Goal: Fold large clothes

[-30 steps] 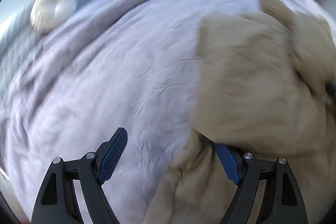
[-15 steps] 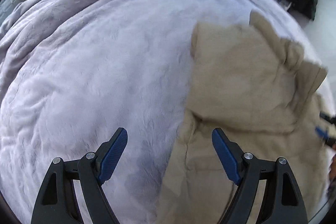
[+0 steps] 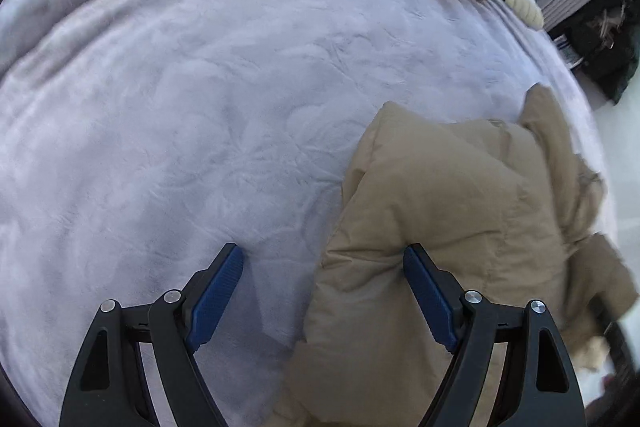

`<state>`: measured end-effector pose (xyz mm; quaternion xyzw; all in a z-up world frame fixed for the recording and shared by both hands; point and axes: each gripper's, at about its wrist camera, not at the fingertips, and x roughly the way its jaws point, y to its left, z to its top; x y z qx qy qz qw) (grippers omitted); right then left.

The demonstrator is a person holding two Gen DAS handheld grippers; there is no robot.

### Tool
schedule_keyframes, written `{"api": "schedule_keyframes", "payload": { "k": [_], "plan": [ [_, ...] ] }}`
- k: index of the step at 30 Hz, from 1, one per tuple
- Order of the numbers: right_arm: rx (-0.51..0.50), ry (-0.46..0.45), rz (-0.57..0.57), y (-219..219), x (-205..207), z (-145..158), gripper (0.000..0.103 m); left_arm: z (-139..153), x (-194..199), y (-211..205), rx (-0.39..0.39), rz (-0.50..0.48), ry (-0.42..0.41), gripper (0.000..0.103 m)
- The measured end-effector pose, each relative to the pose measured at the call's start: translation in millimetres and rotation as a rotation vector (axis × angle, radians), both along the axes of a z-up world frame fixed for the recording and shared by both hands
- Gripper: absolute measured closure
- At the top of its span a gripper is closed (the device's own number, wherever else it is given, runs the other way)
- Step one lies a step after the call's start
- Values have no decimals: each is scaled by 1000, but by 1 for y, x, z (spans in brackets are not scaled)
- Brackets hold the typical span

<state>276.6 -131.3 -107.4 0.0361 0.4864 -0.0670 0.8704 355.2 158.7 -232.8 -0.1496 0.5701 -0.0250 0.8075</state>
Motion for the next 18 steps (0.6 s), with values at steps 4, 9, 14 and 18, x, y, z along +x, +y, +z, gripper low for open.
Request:
{"api": "schedule_keyframes", "payload": {
  "k": [4, 9, 14, 18],
  "plan": [
    [11, 44, -262, -58, -8, -19, 43, -1, -5, 2, 133, -3, -15, 19],
    [236, 87, -468, -145, -63, -34, 44, 29, -17, 19, 158, 45, -90, 19],
    [396, -3, -398, -168, -90, -8, 43, 51, -15, 10, 165, -26, -152, 19],
    [519, 31, -300, -155, -87, -12, 66, 48, -19, -18, 137, -90, -159, 19]
  ]
}}
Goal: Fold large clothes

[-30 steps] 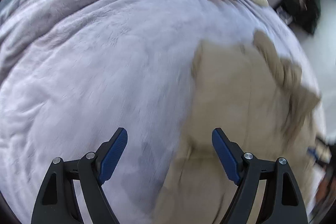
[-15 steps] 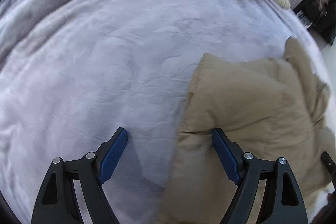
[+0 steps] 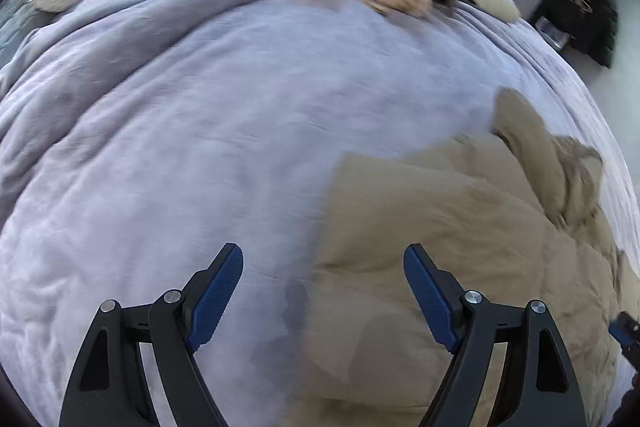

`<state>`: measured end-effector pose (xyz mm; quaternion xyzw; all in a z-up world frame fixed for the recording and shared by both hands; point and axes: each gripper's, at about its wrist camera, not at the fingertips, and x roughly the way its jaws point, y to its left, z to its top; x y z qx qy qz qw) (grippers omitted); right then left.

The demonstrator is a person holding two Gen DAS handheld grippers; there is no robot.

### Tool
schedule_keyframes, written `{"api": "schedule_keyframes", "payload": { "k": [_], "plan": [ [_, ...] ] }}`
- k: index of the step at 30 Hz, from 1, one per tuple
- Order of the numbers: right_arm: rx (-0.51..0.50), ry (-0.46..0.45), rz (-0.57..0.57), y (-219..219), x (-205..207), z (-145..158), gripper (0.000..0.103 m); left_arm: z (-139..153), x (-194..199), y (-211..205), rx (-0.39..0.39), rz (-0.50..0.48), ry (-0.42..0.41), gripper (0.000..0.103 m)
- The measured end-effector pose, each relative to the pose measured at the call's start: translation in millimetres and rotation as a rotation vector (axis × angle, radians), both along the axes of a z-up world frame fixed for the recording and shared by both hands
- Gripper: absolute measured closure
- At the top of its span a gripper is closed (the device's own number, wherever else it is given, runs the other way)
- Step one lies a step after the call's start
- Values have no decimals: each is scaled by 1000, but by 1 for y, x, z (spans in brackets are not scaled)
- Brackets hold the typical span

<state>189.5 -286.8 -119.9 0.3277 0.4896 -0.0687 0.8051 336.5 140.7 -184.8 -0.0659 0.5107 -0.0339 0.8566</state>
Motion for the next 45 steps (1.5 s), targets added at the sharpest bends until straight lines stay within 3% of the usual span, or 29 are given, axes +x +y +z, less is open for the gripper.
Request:
{"api": "schedule_keyframes", "payload": {
  "k": [2, 4, 9, 14, 19, 21, 23, 34, 39, 40, 41, 44, 45],
  "plan": [
    [-32, -1, 119, 30, 5, 2, 80, -11, 2, -13, 25, 0, 20, 19],
    [-83, 49, 186, 49, 9, -7, 81, -24, 2, -18, 56, 22, 52, 19],
    [-186, 128, 206, 48, 40, -43, 87, -42, -2, -12, 12, 105, 92, 19],
    [-139, 142, 206, 34, 38, -42, 86, -31, -5, -10, 74, 98, 102, 19],
    [-76, 128, 176, 11, -3, -29, 82, -4, -20, -17, 102, 65, 83, 19],
    [-53, 107, 144, -1, -18, -20, 62, 8, -33, -30, 111, 28, 82, 19],
    [-31, 82, 103, -16, -36, -10, 51, 16, -47, -52, 114, -21, 78, 19],
    [29, 81, -117, -111, -115, 3, 46, 32, -118, -204, 78, -290, 98, 19],
    [52, 87, -187, -143, -135, -2, 39, 31, -136, -249, 65, -346, 109, 19],
    [59, 86, -203, -152, -141, -2, 39, 30, -138, -254, 60, -352, 115, 5],
    [66, 84, -212, -155, -142, -3, 39, 29, -140, -261, 57, -352, 124, 0],
    [73, 78, -238, -172, -150, -5, 38, 31, -144, -275, 27, -360, 136, 0],
    [75, 76, -246, -176, -153, -5, 34, 31, -144, -279, 22, -362, 140, 0]
  ]
}}
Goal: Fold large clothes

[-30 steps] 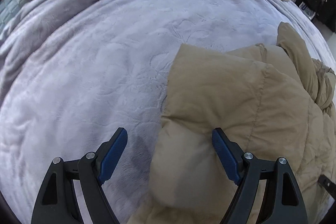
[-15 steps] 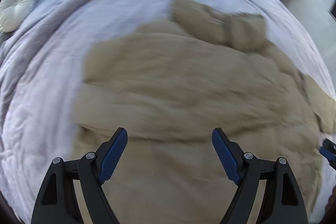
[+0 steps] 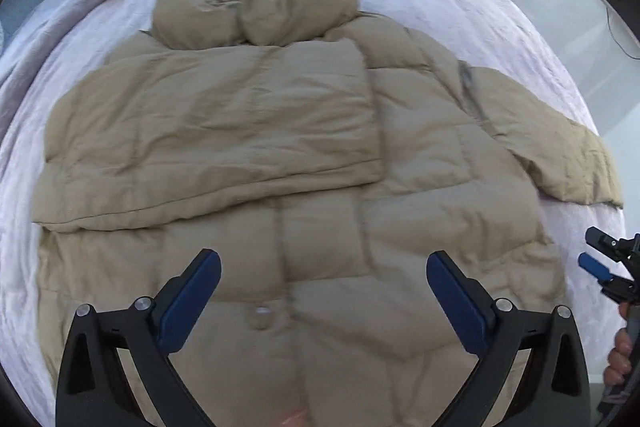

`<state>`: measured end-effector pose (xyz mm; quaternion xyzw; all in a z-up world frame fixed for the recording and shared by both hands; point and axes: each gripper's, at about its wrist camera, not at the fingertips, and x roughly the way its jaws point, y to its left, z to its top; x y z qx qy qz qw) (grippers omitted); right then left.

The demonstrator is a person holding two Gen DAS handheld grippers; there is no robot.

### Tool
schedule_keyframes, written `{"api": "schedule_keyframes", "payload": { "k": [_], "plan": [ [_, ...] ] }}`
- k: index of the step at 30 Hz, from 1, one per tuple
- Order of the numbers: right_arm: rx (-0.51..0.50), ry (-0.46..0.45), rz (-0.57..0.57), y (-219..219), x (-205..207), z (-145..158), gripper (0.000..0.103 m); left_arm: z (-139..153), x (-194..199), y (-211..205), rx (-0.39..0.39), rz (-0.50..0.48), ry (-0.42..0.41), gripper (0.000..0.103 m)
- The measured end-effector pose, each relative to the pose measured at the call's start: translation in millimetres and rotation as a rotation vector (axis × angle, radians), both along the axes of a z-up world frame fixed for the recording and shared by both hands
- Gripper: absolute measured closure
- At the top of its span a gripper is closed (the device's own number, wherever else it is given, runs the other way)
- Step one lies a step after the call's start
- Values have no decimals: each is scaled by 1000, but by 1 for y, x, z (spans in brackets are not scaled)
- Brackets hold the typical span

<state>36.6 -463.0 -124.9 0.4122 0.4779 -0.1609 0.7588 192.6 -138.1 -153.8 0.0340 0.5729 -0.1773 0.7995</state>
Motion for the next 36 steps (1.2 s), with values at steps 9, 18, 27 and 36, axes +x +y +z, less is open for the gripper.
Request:
{"api": "schedule_keyframes", "payload": {
  "k": [9, 18, 27, 36],
  "plan": [
    [53, -94, -175, -66, -27, -7, 0, 3, -2, -45, 82, -37, -27, 0],
    [200, -187, -324, -128, -26, -28, 0, -4, 1, -68, 129, -46, -8, 0],
    [306, -321, -446, -175, -7, -43, 0, -5, 2, -80, 176, -28, 3, 0],
    [418, -382, -467, -191, 22, -45, 24, -11, 4, -90, 242, -12, -4, 0]
  ]
}}
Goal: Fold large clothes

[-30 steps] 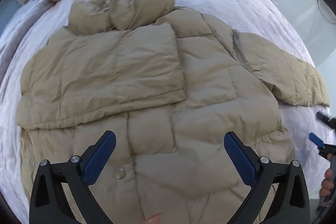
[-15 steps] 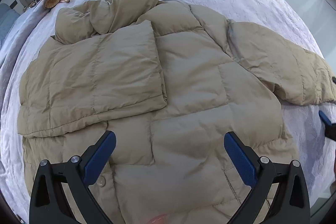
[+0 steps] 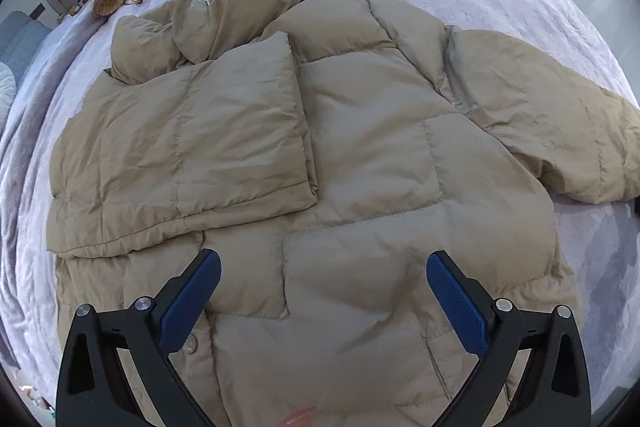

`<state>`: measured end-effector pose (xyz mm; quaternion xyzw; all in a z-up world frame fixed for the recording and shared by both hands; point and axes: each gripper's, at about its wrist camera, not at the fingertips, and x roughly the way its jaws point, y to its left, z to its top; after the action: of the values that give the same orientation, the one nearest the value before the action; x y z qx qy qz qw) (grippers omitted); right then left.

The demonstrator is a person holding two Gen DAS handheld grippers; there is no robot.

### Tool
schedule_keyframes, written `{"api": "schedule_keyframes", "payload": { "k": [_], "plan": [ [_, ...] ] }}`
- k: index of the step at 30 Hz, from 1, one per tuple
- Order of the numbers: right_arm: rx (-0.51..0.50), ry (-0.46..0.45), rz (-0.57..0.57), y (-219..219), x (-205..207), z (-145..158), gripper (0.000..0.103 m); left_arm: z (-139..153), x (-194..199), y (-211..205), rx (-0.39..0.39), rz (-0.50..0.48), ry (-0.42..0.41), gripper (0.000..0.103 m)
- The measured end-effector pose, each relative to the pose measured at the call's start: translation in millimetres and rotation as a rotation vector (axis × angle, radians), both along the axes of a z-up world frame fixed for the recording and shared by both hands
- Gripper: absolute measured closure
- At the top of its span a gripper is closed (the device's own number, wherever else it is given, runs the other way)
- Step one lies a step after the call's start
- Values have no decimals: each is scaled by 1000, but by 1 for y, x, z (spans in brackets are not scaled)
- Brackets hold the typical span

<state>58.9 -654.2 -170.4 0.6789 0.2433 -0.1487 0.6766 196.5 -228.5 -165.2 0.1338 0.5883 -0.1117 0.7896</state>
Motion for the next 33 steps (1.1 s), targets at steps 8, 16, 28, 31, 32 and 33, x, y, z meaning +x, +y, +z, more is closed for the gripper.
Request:
{"api": "schedule_keyframes", "payload": {
  "k": [8, 16, 28, 31, 32, 33],
  "plan": [
    [112, 9, -10, 1, 3, -26, 93, 2, 5, 14, 10, 29, -19, 0],
    [-71, -41, 104, 27, 37, 29, 93, -2, 18, 47, -28, 32, 3, 0],
    [-396, -162, 533, 212, 153, 123, 93, 9, 46, 151, -127, 135, -17, 0],
    [-514, -159, 697, 281, 189, 132, 93, 13, 51, 186, -136, 199, -63, 0],
    [-547, -151, 738, 301, 192, 130, 93, 15, 53, 201, -127, 219, -85, 0],
    [-589, -135, 787, 324, 200, 128, 93, 15, 55, 210, -125, 232, -96, 0]
  ]
}}
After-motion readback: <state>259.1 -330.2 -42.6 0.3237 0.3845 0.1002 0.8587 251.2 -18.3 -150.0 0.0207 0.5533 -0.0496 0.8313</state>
